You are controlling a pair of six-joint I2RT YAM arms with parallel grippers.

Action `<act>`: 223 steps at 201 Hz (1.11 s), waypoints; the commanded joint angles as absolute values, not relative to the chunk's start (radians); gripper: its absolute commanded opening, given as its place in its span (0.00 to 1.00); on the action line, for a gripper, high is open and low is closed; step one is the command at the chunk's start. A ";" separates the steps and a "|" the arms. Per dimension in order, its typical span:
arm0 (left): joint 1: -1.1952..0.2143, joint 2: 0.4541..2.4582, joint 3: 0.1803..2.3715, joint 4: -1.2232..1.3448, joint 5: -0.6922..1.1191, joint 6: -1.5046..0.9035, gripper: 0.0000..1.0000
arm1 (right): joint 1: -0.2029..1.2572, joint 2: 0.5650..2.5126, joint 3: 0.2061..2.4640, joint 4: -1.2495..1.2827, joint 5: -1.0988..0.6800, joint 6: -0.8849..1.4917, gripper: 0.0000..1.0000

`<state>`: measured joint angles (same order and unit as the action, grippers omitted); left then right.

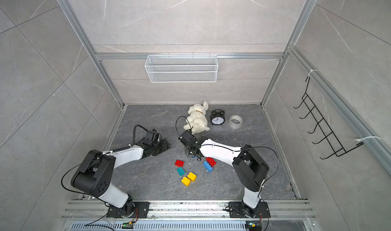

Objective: Assemble the letter r with lego
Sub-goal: Assemble the lego brick with the lego brick.

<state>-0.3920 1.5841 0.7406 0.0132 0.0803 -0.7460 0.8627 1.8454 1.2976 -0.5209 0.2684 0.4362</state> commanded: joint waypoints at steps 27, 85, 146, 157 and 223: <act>-0.384 1.538 0.764 -0.008 0.047 -0.747 0.72 | 0.844 2.039 1.390 -0.537 0.204 0.373 0.33; -0.377 1.489 0.759 -0.049 0.021 -0.741 0.73 | 0.821 2.069 1.458 -0.477 0.169 0.344 0.54; -0.375 1.474 0.769 -0.072 0.016 -0.743 0.74 | 0.822 1.930 1.425 -0.472 0.165 0.333 0.64; -0.376 1.470 0.769 -0.077 0.010 -0.741 0.74 | 0.821 1.884 1.397 -0.479 0.173 0.334 0.65; -0.363 1.405 0.785 -0.139 -0.047 -0.716 0.75 | 0.916 1.614 1.271 -0.562 0.138 0.271 0.63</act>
